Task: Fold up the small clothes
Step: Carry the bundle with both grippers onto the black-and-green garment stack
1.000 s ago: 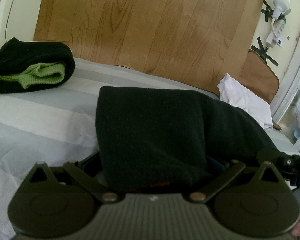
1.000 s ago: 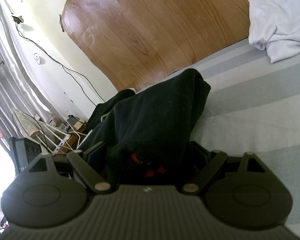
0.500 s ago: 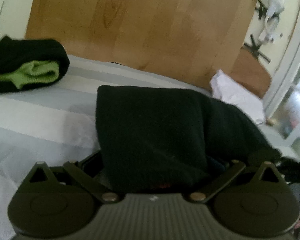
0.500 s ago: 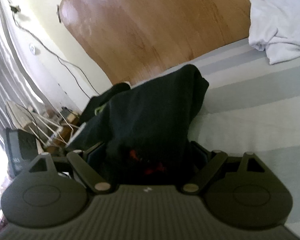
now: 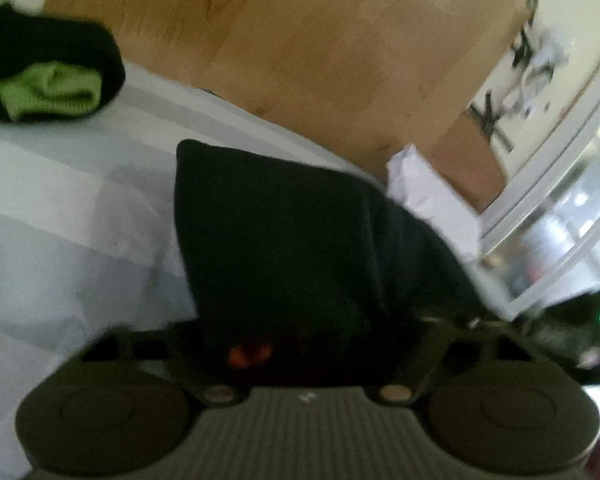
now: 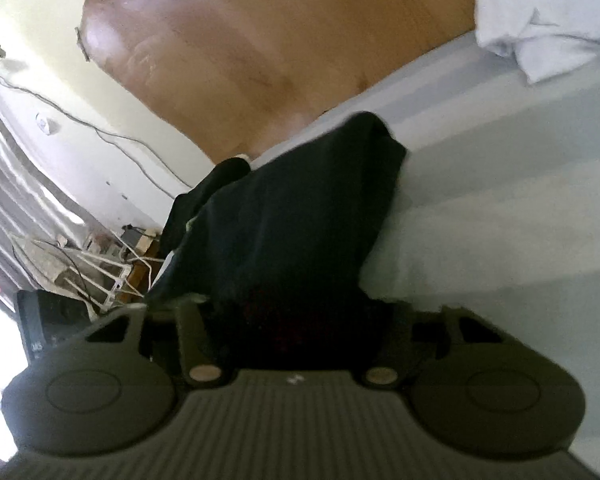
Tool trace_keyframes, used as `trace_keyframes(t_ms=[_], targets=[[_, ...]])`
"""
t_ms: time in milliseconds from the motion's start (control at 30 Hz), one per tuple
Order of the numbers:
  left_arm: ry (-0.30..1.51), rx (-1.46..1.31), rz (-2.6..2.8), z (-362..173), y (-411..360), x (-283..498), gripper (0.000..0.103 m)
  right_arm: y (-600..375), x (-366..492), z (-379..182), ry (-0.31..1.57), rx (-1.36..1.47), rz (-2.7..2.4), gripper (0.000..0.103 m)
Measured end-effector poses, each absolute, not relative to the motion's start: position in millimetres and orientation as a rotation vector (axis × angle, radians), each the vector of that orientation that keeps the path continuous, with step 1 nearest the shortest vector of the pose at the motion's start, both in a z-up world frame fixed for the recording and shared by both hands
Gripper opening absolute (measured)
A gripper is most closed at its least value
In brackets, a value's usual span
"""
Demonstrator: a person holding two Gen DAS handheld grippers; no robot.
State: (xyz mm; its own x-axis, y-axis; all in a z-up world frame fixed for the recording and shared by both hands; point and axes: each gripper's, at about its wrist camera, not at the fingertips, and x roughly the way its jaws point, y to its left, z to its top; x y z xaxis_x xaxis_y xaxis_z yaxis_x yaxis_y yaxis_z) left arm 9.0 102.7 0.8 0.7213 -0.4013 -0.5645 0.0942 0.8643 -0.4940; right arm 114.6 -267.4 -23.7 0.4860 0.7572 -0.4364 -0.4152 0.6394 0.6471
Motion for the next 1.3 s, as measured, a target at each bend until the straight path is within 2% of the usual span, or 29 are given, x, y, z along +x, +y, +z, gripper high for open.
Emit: trace_keyframes(t_ms=[100,233,400,567,700,733,767,800,933,1000,1033,1067,1100,1167,1300], targets=[[0.686,-0.459,-0.302,13,110,1,0.042,-242,104,13,0.683,0.392,0.858,0.047],[0.556,-0.446,-0.273,57,142,-10,0.041,-192,116,55,0.570,0.319,0.978,0.047],[0.384,-0.314,-0.112,120,199,-3,0.044,-104,182,86,0.481,0.355,1.110,0.047],[0.369,-0.203,0.121,139,263,53,0.045,-11,259,65,0.557,0.368,1.111,0.047],[0.489,-0.231,0.261,95,311,110,0.045,44,304,11,0.716,0.339,1.035,0.048],[0.538,-0.238,0.300,77,321,123,0.047,52,308,-1,0.727,0.322,1.008,0.050],[0.554,-0.220,0.351,63,326,129,0.054,53,310,-8,0.708,0.342,1.022,0.057],[0.539,-0.187,0.383,53,326,131,0.065,55,310,-8,0.704,0.342,1.027,0.059],[0.513,-0.164,0.408,56,310,123,0.067,39,293,10,0.652,0.260,0.973,0.066],[0.492,-0.141,0.432,66,296,111,0.070,17,281,18,0.610,0.250,0.916,0.085],[0.481,-0.119,0.460,72,285,101,0.081,5,274,19,0.589,0.252,0.879,0.089],[0.470,-0.095,0.481,77,274,91,0.088,-5,269,16,0.575,0.247,0.848,0.089],[0.453,-0.067,0.489,81,260,81,0.101,-19,260,16,0.572,0.234,0.820,0.089],[0.406,-0.010,0.471,86,227,59,0.103,-49,238,12,0.575,0.211,0.759,0.089],[0.425,-0.008,0.378,86,162,34,0.103,-105,190,1,0.585,0.189,0.671,0.091]])
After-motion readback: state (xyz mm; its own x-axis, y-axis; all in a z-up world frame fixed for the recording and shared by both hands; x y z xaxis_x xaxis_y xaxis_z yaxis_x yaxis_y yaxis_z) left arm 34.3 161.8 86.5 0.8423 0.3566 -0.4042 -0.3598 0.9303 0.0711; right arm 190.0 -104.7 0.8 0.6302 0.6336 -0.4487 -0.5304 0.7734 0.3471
